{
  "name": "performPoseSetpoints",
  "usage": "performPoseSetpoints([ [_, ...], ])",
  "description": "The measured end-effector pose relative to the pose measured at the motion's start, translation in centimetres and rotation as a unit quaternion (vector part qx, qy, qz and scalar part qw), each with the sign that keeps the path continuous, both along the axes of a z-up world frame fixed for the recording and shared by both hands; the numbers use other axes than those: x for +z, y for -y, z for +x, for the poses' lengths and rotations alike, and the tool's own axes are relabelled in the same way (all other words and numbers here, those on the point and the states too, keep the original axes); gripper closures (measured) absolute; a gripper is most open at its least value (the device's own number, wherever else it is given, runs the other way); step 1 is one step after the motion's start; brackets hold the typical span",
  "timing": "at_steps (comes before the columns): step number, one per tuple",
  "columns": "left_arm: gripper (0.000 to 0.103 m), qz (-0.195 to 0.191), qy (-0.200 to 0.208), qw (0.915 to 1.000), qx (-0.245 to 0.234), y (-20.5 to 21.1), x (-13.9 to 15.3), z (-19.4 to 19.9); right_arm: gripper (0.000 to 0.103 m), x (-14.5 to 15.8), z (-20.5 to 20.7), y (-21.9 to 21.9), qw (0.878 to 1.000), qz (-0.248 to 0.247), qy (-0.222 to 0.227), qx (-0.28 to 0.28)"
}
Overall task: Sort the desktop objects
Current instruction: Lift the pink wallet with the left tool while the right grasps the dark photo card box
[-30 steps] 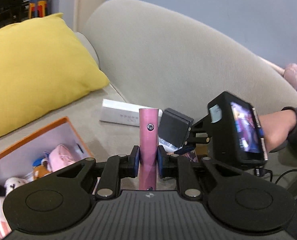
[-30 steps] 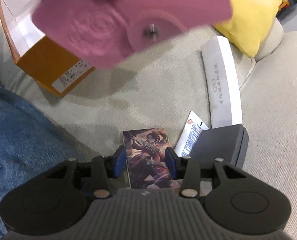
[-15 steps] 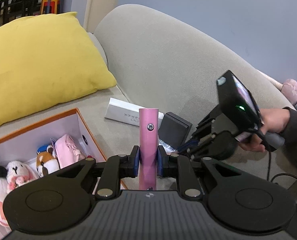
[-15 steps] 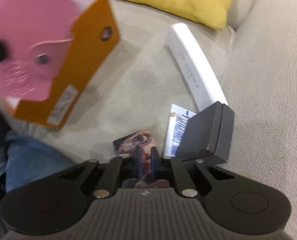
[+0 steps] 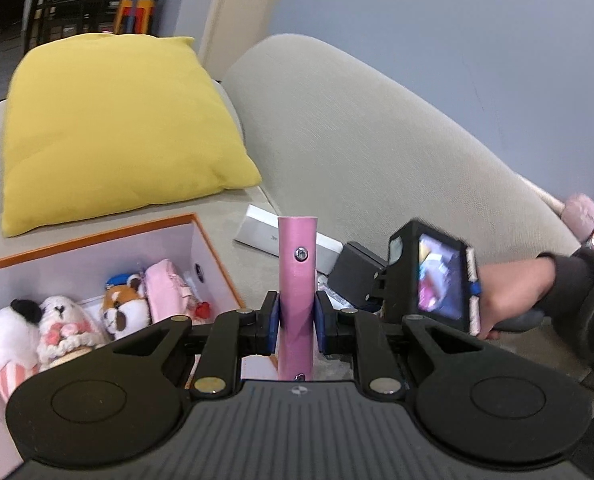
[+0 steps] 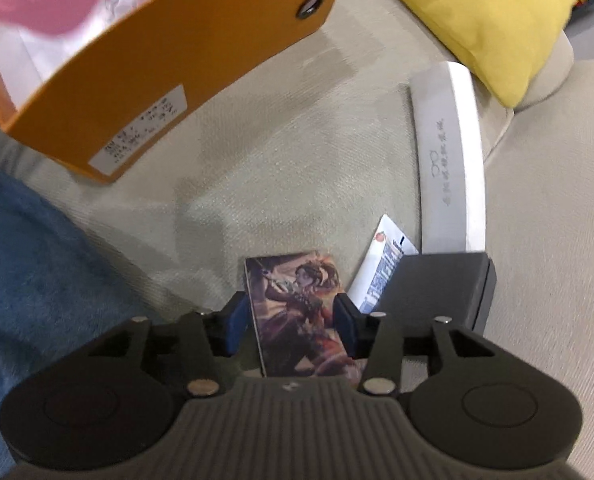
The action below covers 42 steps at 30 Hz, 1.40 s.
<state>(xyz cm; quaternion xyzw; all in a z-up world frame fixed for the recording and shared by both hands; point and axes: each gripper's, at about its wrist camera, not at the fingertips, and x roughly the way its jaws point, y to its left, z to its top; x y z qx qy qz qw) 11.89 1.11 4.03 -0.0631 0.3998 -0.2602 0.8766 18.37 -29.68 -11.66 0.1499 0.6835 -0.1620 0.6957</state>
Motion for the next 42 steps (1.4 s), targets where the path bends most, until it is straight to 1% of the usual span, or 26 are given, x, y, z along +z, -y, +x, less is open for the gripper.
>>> performPoseSetpoints([
  [3,0.083,-0.009,0.002,0.9998,0.020,-1.2,0.5,-0.2,0.050,-0.7,0.8,-0.2,0.999,-0.004,-0.021,0.024],
  [8,0.083,-0.014,0.003,0.9989,0.045,-3.0,0.8,-0.7,0.050,-1.4,1.8,-0.4,0.997,-0.001,-0.053,0.059],
  [13,0.083,-0.021,0.004,0.9984,0.053,-3.8,0.8,-1.4,0.050,-1.7,2.4,-0.4,0.994,0.012,-0.079,0.078],
  [17,0.083,-0.026,0.005,0.9981,0.056,-4.2,0.6,-1.7,0.046,-1.8,2.5,0.2,0.991,0.029,-0.100,0.082],
  [21,0.083,-0.029,0.003,0.9978,0.060,-4.6,0.4,-2.0,0.046,-2.2,3.0,0.0,0.988,0.029,-0.118,0.093],
  [23,0.083,-0.026,0.001,0.9977,0.062,-4.7,0.3,-2.2,0.049,-2.3,3.2,-0.1,0.987,0.027,-0.128,0.090],
  [24,0.083,-0.024,0.001,0.9977,0.063,-4.8,0.2,-2.3,0.056,-2.2,3.2,-0.2,0.987,0.026,-0.129,0.090],
  [25,0.083,-0.024,0.001,0.9977,0.064,-4.9,0.2,-2.4,0.065,-1.9,3.3,-0.3,0.987,0.026,-0.127,0.091],
  [26,0.083,-0.025,0.001,0.9976,0.064,-5.1,0.2,-2.5,0.069,-1.6,3.2,-0.2,0.988,0.027,-0.121,0.086],
  [28,0.083,-0.027,-0.002,0.9973,0.068,-5.5,-0.1,-2.6,0.080,-0.7,2.8,0.7,0.992,0.031,-0.103,0.064],
  [30,0.083,-0.027,-0.006,0.9968,0.074,-5.7,-0.3,-2.7,0.087,0.0,2.2,2.3,0.995,0.038,-0.087,0.032],
  [32,0.083,-0.031,-0.009,0.9965,0.078,-5.9,-0.4,-2.6,0.087,0.4,1.4,3.6,0.996,0.048,-0.074,0.005],
  [33,0.083,-0.033,-0.010,0.9964,0.078,-5.9,-0.5,-2.6,0.086,0.5,1.1,3.9,0.996,0.051,-0.072,0.001],
  [34,0.083,-0.035,-0.011,0.9963,0.078,-6.0,-0.5,-2.7,0.083,0.5,0.8,4.0,0.996,0.054,-0.072,0.002],
  [35,0.083,-0.036,-0.011,0.9962,0.078,-6.0,-0.5,-2.7,0.079,0.4,0.7,3.8,0.996,0.052,-0.074,0.011],
  [36,0.083,-0.036,-0.011,0.9962,0.079,-6.0,-0.5,-2.7,0.071,0.2,0.7,3.3,0.995,0.045,-0.080,0.027],
  [38,0.083,-0.037,-0.012,0.9961,0.080,-6.1,-0.6,-2.7,0.067,-0.4,0.6,2.0,0.993,0.033,-0.094,0.059],
  [39,0.083,-0.037,-0.012,0.9960,0.080,-6.1,-0.6,-2.8,0.062,-0.7,0.6,1.5,0.993,0.026,-0.096,0.070],
  [40,0.083,-0.036,-0.013,0.9959,0.082,-6.2,-0.6,-2.8,0.058,-0.9,0.6,1.3,0.992,0.022,-0.097,0.074],
  [42,0.083,-0.035,-0.014,0.9958,0.084,-6.2,-0.7,-2.8,0.055,-1.3,0.7,1.2,0.993,0.020,-0.095,0.072],
])
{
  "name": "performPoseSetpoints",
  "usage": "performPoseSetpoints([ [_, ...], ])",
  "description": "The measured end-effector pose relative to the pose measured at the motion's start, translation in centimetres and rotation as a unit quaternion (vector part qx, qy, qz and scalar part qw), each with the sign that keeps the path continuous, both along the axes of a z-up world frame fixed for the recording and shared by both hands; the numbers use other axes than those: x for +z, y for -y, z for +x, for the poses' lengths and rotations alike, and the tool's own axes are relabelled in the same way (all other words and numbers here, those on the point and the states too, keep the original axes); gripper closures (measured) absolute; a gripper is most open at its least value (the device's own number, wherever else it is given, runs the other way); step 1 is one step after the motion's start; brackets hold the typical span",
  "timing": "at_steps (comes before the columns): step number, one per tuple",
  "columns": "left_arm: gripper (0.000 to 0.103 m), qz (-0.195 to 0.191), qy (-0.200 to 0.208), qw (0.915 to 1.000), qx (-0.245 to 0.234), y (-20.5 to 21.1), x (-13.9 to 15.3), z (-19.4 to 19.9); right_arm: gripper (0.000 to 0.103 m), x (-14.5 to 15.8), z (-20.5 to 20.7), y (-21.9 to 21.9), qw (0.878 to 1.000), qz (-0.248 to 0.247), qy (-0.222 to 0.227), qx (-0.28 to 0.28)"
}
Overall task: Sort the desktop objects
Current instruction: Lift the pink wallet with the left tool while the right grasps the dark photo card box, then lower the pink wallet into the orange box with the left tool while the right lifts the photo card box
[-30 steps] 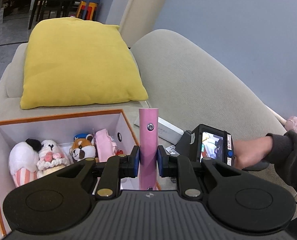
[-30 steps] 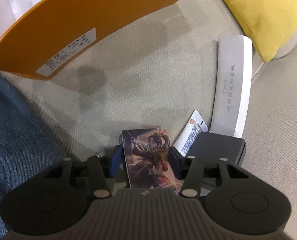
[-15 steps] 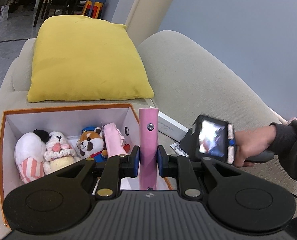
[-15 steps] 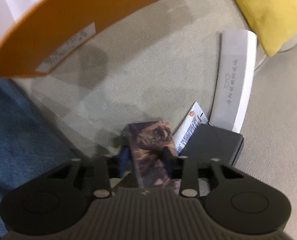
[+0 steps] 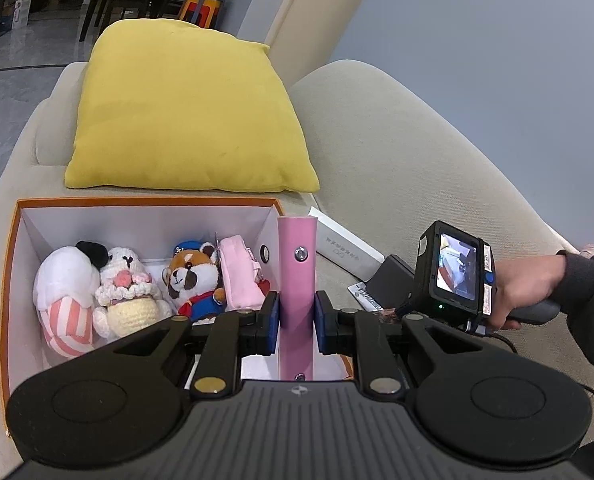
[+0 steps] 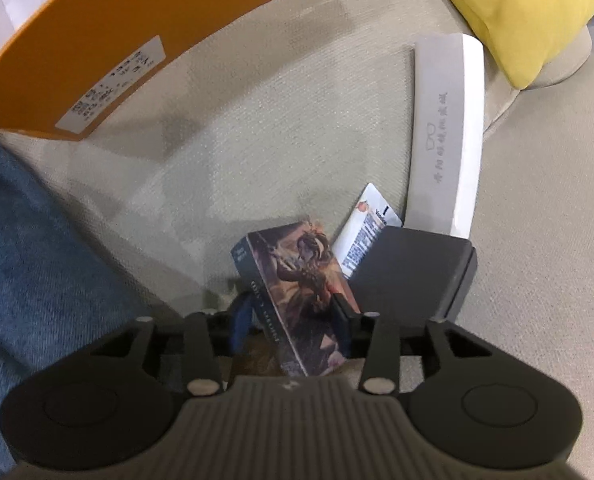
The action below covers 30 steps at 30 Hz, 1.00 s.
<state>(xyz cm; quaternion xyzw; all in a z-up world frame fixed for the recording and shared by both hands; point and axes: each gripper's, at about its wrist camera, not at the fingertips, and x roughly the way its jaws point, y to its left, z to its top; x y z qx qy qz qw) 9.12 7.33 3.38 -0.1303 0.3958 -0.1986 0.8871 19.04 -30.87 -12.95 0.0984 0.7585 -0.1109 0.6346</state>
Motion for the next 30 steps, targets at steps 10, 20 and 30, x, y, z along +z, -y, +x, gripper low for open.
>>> performPoseSetpoints([
  [10,0.083,0.000,-0.011,0.9999,0.011,-0.2,-0.6,0.0,0.046,-0.8,0.3,-0.1,1.000,0.002,0.010,-0.001],
  [20,0.083,0.002,-0.011,0.9998,0.018,-0.6,-0.5,-0.3,0.075,-1.8,0.4,0.4,0.999,0.009,-0.004,-0.031],
  [30,0.083,-0.006,-0.041,0.9990,0.016,-0.2,-1.5,2.7,0.079,4.8,-0.9,3.3,0.982,0.001,0.121,-0.145],
])
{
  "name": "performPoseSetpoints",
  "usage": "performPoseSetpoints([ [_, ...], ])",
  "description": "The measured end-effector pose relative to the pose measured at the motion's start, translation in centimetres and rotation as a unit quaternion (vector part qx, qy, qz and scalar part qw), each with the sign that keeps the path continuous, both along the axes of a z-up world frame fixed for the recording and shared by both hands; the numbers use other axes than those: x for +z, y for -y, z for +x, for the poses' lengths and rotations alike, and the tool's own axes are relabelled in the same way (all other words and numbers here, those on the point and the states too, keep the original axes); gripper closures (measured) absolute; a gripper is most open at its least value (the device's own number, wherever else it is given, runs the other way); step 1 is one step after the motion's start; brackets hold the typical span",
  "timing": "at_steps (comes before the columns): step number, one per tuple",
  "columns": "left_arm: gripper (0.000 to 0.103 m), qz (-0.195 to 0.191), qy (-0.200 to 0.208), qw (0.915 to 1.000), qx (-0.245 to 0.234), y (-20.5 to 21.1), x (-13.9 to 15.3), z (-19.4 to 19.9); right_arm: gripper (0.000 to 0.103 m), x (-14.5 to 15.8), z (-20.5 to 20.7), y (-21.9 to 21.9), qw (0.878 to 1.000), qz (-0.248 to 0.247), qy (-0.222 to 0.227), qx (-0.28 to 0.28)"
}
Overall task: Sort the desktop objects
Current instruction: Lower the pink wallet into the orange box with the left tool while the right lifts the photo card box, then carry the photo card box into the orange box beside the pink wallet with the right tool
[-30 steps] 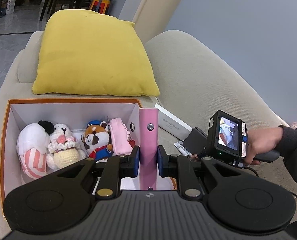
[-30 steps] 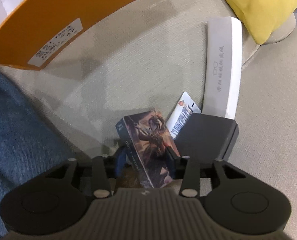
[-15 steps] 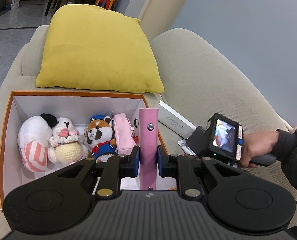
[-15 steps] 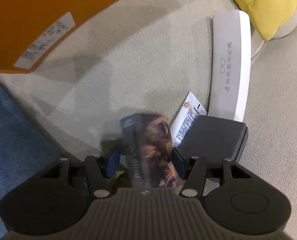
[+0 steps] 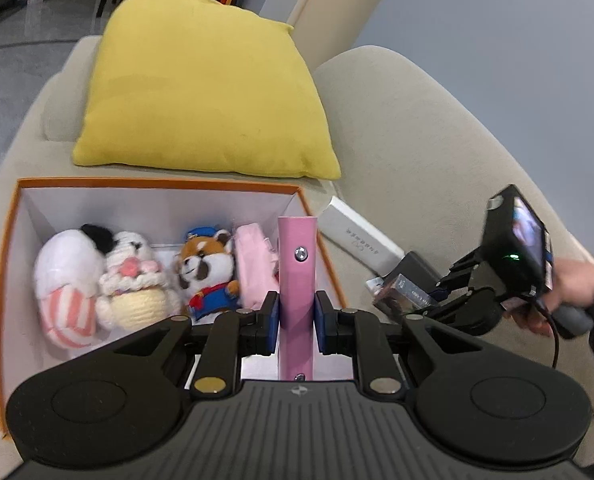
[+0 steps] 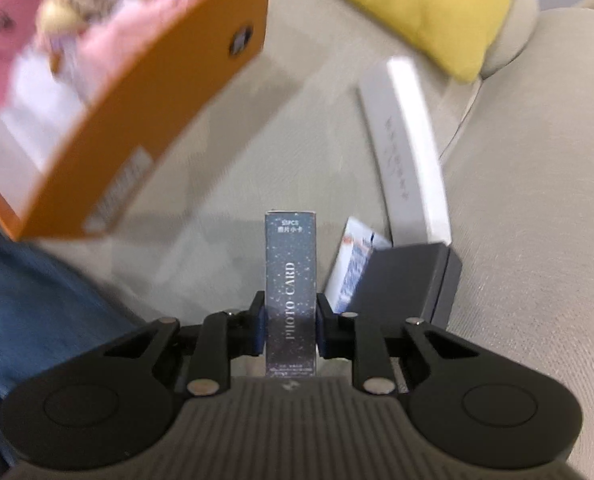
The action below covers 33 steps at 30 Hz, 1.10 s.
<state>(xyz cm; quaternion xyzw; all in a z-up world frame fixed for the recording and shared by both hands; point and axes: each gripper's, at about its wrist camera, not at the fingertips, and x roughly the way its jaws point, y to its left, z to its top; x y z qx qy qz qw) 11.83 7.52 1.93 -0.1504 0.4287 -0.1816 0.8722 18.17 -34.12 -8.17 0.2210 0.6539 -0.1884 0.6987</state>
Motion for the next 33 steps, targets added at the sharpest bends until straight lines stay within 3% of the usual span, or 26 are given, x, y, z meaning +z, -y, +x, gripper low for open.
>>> performPoseSetpoints([
  [6,0.083,-0.057,-0.037,0.9977,0.007,1.1,-1.8,4.3,0.079,1.9,-0.6,-0.1,0.996,-0.019,0.066,-0.056],
  [8,0.083,-0.060,-0.062,0.9962,0.012,1.4,-3.1,5.9,0.079,0.8,-0.4,0.6,0.994,-0.022,0.080,-0.065],
  [12,0.083,-0.049,-0.096,0.9942,0.005,2.3,-5.1,8.2,0.079,1.7,-0.8,0.4,0.991,-0.026,0.105,-0.073],
  [20,0.083,-0.016,-0.133,0.9910,0.000,3.6,-7.6,11.7,0.079,1.5,-0.2,0.3,0.988,-0.022,0.137,-0.066],
  [25,0.084,0.044,-0.142,0.9888,0.001,5.3,-8.8,12.3,0.079,1.9,-0.4,1.2,0.981,-0.008,0.171,-0.094],
  [29,0.083,0.110,-0.133,0.9849,-0.015,6.8,-8.6,12.2,0.079,4.2,-0.6,1.9,0.966,-0.007,0.221,-0.132],
  [33,0.083,0.124,-0.135,0.9829,-0.014,6.6,-8.9,12.1,0.079,7.0,-0.3,2.6,0.942,-0.010,0.284,-0.177],
])
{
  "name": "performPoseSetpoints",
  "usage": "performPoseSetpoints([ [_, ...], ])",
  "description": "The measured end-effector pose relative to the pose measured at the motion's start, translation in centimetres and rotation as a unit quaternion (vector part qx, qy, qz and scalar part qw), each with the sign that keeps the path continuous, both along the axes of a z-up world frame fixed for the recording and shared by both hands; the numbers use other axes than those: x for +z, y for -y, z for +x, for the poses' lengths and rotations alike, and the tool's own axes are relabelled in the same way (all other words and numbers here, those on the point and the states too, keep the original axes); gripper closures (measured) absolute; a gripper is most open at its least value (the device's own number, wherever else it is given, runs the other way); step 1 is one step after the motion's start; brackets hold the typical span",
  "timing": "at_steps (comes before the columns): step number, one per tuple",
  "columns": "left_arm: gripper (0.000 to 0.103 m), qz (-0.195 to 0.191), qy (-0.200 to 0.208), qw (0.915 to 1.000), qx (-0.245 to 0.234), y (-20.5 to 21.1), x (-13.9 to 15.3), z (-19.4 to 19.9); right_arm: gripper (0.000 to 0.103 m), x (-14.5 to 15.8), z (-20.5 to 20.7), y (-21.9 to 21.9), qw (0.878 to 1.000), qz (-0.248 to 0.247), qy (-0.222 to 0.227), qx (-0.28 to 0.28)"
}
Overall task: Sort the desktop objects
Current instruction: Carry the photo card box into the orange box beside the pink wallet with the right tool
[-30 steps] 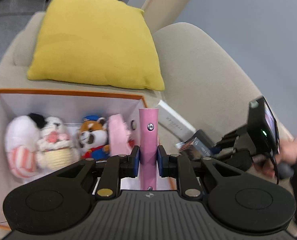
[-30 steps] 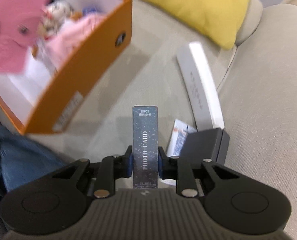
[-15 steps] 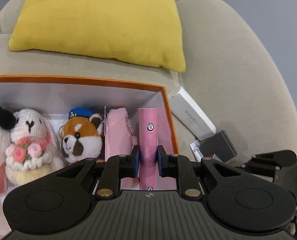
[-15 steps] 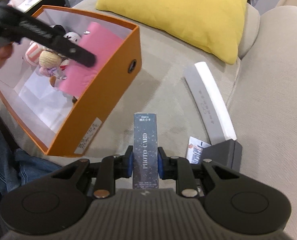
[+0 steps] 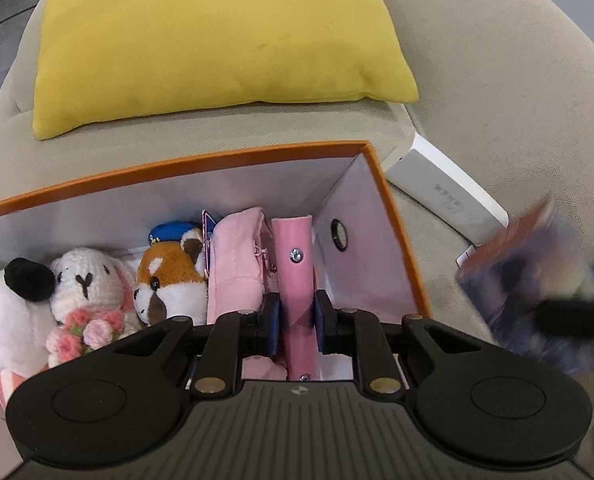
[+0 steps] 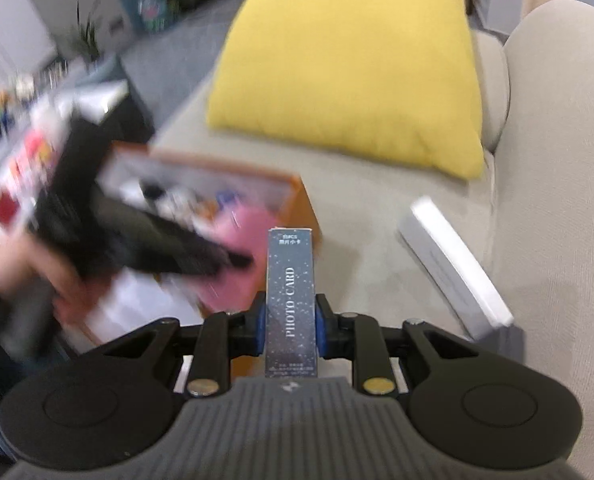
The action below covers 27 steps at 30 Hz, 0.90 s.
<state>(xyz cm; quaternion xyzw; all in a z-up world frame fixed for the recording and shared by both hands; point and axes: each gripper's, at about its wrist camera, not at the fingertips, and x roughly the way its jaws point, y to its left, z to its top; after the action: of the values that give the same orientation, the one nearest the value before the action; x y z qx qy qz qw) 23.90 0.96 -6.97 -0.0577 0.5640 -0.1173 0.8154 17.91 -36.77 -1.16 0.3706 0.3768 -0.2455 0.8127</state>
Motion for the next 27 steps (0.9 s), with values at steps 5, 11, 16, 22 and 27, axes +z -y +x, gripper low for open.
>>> performPoseSetpoints([
  [5,0.083,-0.022,0.007,0.9997,0.007,-1.1,-0.1,0.0,0.079,-0.1,2.8,1.2,0.998,0.016,0.039,-0.045],
  [11,0.083,-0.049,0.008,0.9984,0.027,-3.1,-0.6,-0.1,0.079,-2.0,6.3,2.2,0.996,0.036,0.014,-0.084],
  [16,0.084,-0.079,0.010,0.9961,0.036,-4.2,-1.0,-0.2,0.079,-2.7,9.6,2.0,0.996,0.016,-0.033,-0.084],
  [22,0.084,-0.112,0.010,0.9925,0.047,-5.1,-1.6,0.4,0.079,-4.2,12.1,2.5,0.992,0.020,-0.086,-0.090],
  [27,0.084,-0.131,0.011,0.9900,0.051,-5.4,-2.2,0.5,0.079,-5.1,13.4,2.4,0.988,0.012,-0.122,-0.090],
])
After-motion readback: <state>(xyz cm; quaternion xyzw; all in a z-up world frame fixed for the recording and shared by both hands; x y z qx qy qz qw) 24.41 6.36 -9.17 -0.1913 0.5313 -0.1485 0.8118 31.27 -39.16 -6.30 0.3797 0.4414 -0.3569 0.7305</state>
